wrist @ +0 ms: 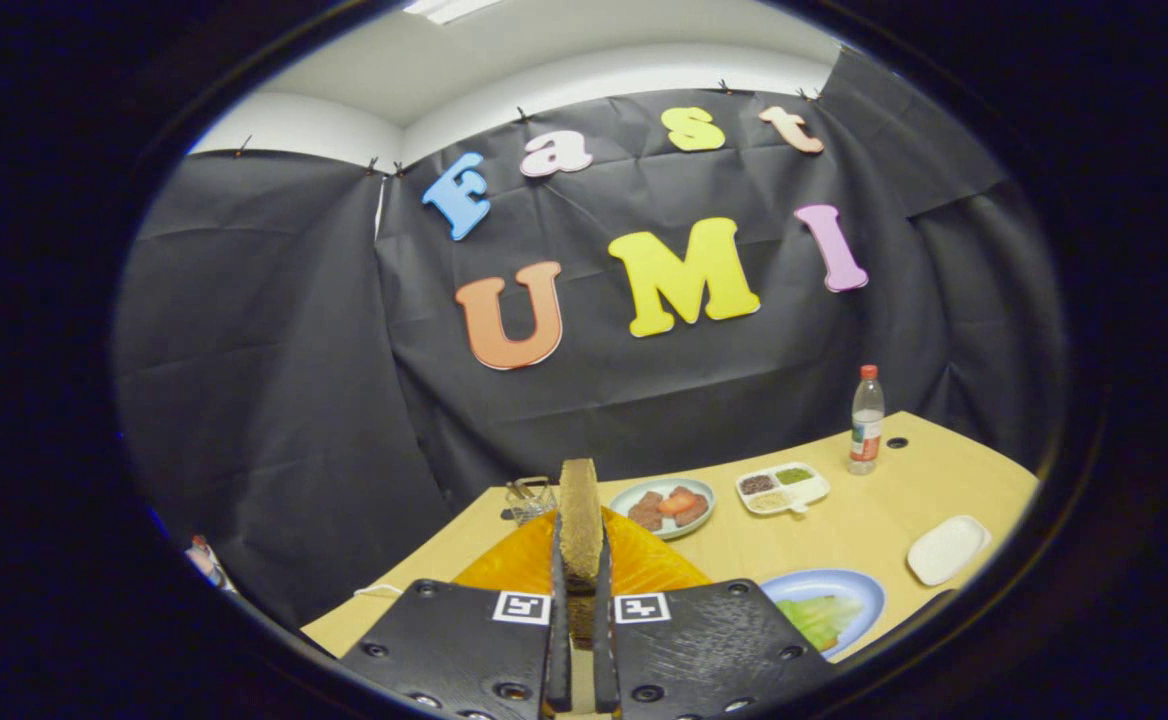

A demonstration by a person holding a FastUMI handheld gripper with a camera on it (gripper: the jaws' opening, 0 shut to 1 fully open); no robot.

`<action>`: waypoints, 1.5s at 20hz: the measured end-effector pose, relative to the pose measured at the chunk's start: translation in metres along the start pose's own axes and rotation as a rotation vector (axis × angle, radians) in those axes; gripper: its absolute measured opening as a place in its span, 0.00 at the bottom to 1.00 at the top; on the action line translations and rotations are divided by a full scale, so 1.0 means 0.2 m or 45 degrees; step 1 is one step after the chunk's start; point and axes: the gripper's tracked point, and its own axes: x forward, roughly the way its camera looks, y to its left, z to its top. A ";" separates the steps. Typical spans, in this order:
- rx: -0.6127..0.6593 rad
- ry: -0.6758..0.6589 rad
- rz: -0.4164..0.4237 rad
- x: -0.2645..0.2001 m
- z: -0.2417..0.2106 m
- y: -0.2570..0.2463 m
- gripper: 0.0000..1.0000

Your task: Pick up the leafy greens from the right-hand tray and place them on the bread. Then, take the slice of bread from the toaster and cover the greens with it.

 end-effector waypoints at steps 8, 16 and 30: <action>-0.007 0.010 -0.180 0.01 -0.22 -0.47 0.09; 0.223 0.145 -0.195 0.11 -0.56 -0.63 0.09; 0.390 0.262 -0.309 0.03 -0.79 -1.02 0.37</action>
